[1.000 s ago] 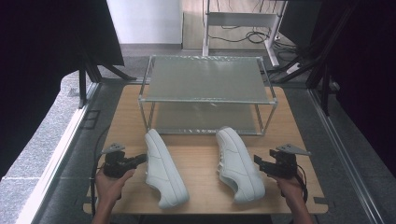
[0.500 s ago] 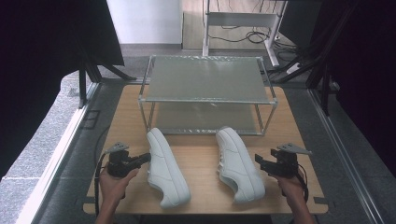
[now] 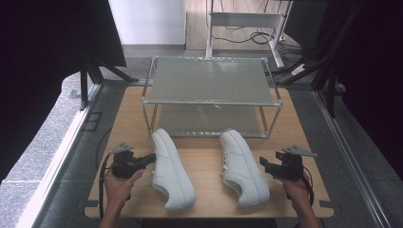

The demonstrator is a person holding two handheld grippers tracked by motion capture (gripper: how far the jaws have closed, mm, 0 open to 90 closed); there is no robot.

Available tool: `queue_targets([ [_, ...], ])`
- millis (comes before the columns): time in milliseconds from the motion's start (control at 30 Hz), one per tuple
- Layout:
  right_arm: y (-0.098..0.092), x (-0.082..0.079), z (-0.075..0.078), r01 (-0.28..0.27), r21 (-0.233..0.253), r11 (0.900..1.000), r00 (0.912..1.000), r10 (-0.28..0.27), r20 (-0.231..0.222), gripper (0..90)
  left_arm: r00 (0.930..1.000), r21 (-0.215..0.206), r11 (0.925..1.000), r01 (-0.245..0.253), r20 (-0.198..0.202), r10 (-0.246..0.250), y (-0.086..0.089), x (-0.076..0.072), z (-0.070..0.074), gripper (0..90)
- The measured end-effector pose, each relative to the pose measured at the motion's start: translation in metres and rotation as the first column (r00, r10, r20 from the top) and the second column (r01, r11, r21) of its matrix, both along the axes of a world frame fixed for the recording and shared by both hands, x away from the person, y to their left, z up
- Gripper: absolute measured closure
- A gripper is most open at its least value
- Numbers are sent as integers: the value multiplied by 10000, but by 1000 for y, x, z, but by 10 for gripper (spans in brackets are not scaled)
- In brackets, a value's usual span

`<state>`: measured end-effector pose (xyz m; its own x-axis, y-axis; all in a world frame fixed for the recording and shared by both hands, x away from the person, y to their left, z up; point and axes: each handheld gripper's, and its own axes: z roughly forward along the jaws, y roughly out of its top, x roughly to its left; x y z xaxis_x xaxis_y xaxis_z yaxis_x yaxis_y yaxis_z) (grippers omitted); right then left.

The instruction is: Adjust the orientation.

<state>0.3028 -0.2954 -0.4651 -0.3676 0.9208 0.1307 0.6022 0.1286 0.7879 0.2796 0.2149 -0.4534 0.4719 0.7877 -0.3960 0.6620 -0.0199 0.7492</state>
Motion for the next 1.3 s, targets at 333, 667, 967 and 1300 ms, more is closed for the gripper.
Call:
queue_targets([
  [333, -3, 0, 0, 123, 84, 9999, 9999, -123, -6, 264, 9991, -98, 9996, 263, 342, -259, -16, 10, 8, 900],
  [667, -5, 1, -1, 165, 64, 9998, 9998, -164, -61, 265, 9963, -446, 9984, 362, 800, -325, -46, 21, 10, 900],
  [967, -8, 2, -4, 278, 6, 9996, 9995, -277, -160, 266, 9926, -177, 9933, 1138, 448, -1130, -83, 48, -5, 900],
  [1300, -11, 0, -2, 356, 60, 9993, 9993, -355, -76, 267, 9815, 54, 9853, 1709, 867, -1707, -96, 28, 15, 900],
])
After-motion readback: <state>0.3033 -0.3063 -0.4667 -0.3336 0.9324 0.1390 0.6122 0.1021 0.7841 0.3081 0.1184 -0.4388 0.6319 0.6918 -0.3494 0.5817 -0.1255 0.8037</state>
